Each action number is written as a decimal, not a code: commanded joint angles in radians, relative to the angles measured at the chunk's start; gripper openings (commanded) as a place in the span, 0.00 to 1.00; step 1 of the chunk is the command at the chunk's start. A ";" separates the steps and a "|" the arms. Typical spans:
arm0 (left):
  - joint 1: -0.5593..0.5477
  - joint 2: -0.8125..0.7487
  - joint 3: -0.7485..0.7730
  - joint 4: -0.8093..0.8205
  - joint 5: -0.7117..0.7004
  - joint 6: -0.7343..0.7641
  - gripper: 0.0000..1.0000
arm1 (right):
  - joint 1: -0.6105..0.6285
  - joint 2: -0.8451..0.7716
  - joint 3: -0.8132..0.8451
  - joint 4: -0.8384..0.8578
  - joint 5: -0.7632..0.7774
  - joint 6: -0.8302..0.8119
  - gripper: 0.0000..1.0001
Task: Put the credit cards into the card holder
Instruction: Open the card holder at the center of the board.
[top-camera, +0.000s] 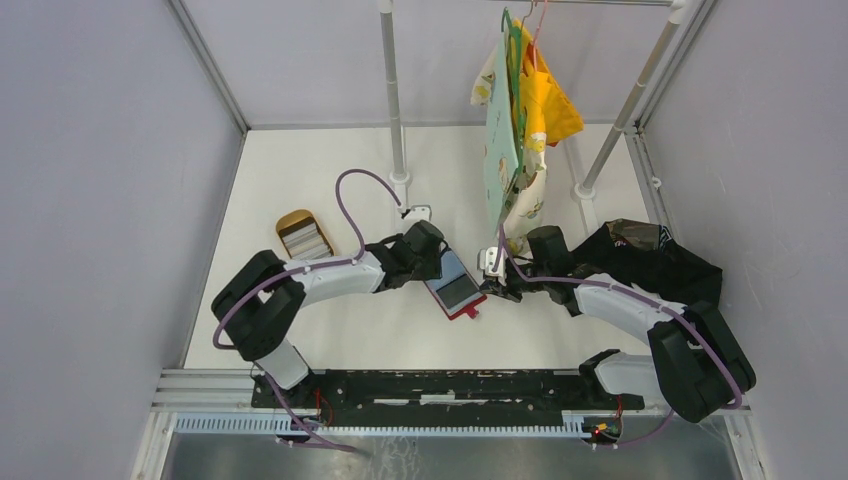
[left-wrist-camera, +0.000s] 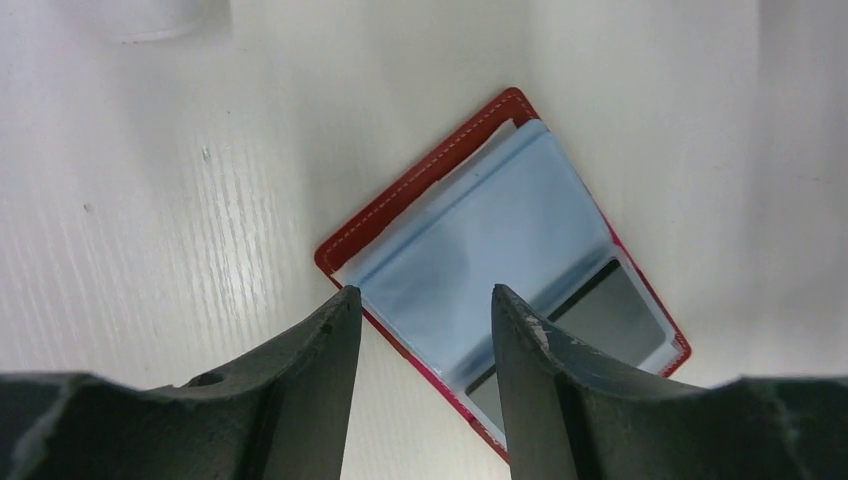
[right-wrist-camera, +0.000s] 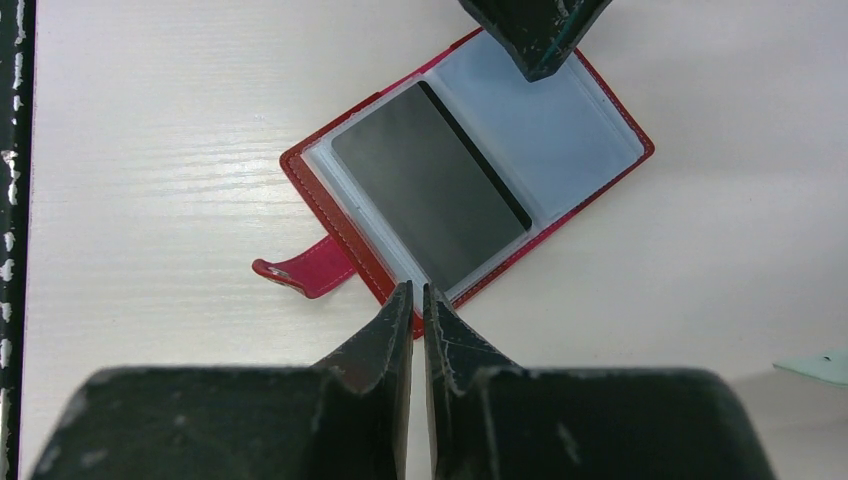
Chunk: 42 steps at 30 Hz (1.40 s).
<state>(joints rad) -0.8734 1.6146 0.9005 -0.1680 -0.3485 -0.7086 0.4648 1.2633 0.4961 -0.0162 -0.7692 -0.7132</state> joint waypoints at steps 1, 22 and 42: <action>0.060 0.038 0.041 0.036 0.127 0.071 0.58 | 0.004 -0.011 0.024 0.019 -0.026 -0.015 0.13; 0.198 0.151 0.156 -0.007 0.356 0.201 0.61 | 0.004 0.008 0.070 -0.117 -0.093 -0.116 0.15; 0.198 0.293 0.324 -0.168 0.394 0.338 0.43 | 0.003 -0.005 0.079 -0.147 -0.106 -0.143 0.16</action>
<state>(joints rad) -0.6785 1.9064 1.2121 -0.2924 0.0082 -0.4038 0.4644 1.2709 0.5343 -0.1627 -0.8379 -0.8368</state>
